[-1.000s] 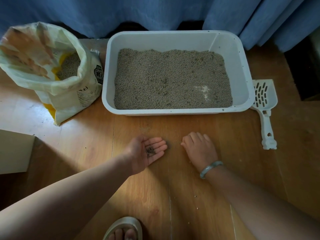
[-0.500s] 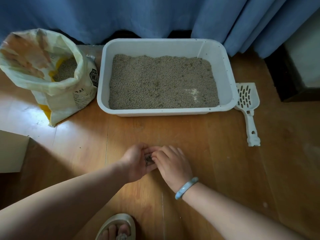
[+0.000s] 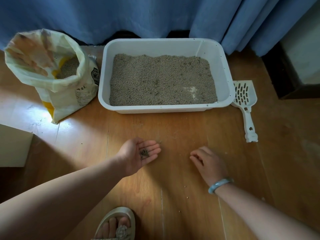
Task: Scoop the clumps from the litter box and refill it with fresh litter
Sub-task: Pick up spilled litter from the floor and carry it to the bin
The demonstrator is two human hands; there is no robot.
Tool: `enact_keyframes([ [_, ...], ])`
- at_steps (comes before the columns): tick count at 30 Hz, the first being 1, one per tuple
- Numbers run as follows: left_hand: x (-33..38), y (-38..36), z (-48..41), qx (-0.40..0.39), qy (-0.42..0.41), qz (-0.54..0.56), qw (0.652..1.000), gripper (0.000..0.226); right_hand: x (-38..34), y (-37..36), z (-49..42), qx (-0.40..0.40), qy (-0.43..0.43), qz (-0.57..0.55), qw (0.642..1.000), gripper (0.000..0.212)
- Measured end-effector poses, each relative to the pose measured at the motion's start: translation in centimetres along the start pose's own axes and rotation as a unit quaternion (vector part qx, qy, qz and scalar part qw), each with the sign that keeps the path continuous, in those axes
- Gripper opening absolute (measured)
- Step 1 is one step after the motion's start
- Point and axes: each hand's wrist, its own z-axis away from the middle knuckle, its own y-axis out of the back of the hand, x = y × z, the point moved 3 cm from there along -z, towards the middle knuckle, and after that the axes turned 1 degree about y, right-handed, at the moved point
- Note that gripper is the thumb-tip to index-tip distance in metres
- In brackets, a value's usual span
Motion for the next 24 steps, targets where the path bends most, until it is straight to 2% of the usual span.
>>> enact_keyframes([
  [2, -0.1, 0.0, 0.0, 0.003, 0.000, 0.005, 1.000, 0.047, -0.8, -0.3, -0.4, 0.005, 0.044, 0.014, 0.999, 0.003],
  [5, 0.0, -0.1, -0.1, 0.003, -0.002, 0.012, 1.000, 0.046, -1.9, -0.9, -1.2, 0.009, 0.098, 0.034, 0.995, 0.014],
  [6, 0.1, -0.1, -0.1, 0.002, -0.003, 0.014, 1.000, 0.046, -2.0, -1.1, -1.4, 0.013, 0.106, 0.047, 0.993, 0.009],
  [7, 0.2, -0.1, -0.1, 0.002, -0.004, 0.016, 1.000, 0.046, -2.1, -1.3, -1.5, 0.016, 0.111, 0.057, 0.992, 0.004],
  [13, 0.4, 0.1, -0.1, 0.006, -0.006, 0.017, 1.000, 0.046, -2.3, -2.0, -1.5, 0.022, 0.128, 0.118, 0.984, 0.009],
  [18, 0.1, -0.2, -0.3, 0.010, -0.001, 0.009, 1.000, 0.047, -3.1, -1.9, -1.5, -0.030, 0.130, 0.123, 0.983, 0.007],
  [20, -0.1, -0.5, -0.4, 0.007, 0.002, 0.003, 1.000, 0.047, -2.9, -1.2, -1.1, -0.024, 0.119, 0.105, 0.987, 0.015],
  [24, -0.6, -1.0, -0.3, -0.002, 0.009, -0.013, 1.000, 0.047, -1.4, -0.5, 1.1, -0.007, 0.151, 0.090, 0.984, 0.025],
])
